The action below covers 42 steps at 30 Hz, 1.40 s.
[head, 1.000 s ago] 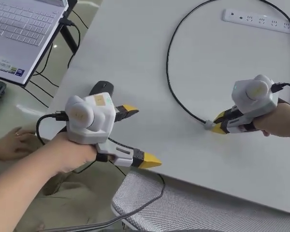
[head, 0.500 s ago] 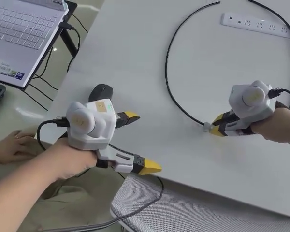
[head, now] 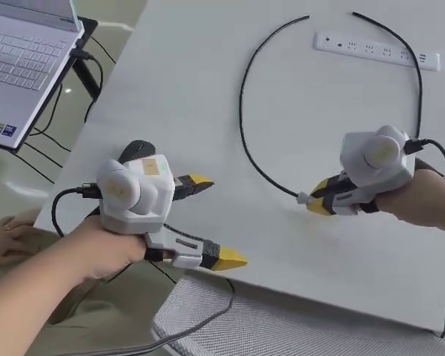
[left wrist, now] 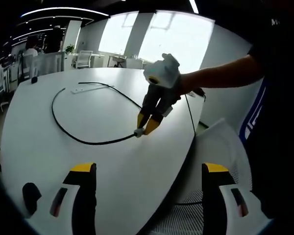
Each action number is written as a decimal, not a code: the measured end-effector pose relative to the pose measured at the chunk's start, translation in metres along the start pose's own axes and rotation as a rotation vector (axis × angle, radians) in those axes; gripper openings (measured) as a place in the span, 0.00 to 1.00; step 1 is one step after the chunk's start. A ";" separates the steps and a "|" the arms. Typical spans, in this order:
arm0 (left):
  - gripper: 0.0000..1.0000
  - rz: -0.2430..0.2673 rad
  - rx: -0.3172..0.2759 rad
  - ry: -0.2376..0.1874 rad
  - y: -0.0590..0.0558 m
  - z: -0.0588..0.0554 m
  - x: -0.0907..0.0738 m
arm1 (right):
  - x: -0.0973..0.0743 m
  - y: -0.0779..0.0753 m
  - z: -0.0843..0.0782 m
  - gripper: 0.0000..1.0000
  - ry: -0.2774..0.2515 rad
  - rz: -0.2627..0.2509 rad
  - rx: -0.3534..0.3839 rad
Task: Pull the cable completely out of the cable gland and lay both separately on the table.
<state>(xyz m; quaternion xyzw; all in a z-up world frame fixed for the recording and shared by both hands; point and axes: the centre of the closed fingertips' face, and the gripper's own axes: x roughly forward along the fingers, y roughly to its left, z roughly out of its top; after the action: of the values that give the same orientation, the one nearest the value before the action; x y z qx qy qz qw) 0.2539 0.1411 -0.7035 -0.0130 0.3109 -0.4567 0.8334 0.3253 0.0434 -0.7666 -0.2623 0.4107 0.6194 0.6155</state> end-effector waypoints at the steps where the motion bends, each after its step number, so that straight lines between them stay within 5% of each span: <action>1: 0.89 -0.003 0.004 -0.002 -0.001 0.002 0.001 | -0.003 0.002 0.001 0.06 -0.003 -0.001 -0.003; 21: 0.81 -0.111 0.112 -0.054 -0.026 0.056 0.060 | -0.056 0.049 0.019 0.05 -0.066 -0.015 -0.084; 33: 0.66 -0.213 0.131 -0.054 -0.053 0.059 0.078 | -0.072 0.074 0.022 0.05 -0.080 -0.032 -0.143; 36: 0.54 -0.248 0.150 -0.040 -0.062 0.054 0.079 | -0.075 0.081 0.019 0.05 -0.071 -0.040 -0.164; 42: 0.47 -0.256 0.144 -0.043 -0.069 0.052 0.081 | -0.077 0.087 0.016 0.05 -0.065 -0.049 -0.187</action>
<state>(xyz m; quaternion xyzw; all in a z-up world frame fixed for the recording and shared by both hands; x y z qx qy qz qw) 0.2614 0.0249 -0.6814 -0.0026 0.2555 -0.5799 0.7736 0.2511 0.0229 -0.6778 -0.3085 0.3245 0.6479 0.6162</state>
